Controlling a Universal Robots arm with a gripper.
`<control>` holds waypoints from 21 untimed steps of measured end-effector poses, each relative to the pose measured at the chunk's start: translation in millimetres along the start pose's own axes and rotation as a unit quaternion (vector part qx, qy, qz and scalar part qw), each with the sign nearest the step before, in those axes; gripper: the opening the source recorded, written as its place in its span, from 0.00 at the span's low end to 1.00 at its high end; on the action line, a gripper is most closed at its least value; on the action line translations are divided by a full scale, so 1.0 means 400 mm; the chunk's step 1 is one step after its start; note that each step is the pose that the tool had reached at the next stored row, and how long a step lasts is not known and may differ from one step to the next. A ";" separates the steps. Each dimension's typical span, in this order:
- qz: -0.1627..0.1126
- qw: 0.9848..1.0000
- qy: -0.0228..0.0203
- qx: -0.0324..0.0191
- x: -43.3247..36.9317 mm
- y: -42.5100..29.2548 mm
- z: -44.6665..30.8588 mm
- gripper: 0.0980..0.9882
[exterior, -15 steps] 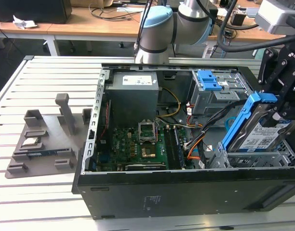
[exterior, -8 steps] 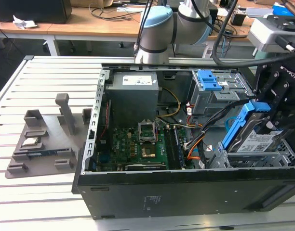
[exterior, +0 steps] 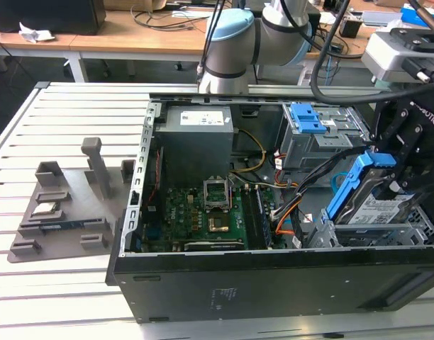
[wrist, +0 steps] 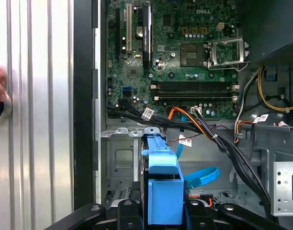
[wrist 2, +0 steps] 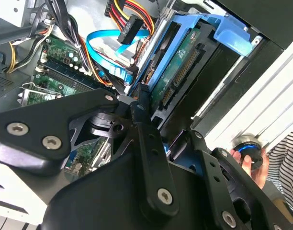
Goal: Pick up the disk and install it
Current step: 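Insert the disk into the insertion slot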
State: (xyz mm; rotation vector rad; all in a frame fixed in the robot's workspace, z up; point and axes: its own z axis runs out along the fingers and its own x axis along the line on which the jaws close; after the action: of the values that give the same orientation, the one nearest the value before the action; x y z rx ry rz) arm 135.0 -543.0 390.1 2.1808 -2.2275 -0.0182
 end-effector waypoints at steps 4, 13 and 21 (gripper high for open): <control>0.000 1.000 0.000 0.000 0.000 0.000 0.001 0.30; 0.000 1.000 0.000 0.000 0.000 0.000 0.003 0.38; 0.000 1.000 0.000 0.000 0.000 0.000 0.004 0.09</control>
State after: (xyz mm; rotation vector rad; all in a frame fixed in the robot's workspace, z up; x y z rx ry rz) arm 135.0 -542.9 388.4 2.1809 -2.2275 -0.0182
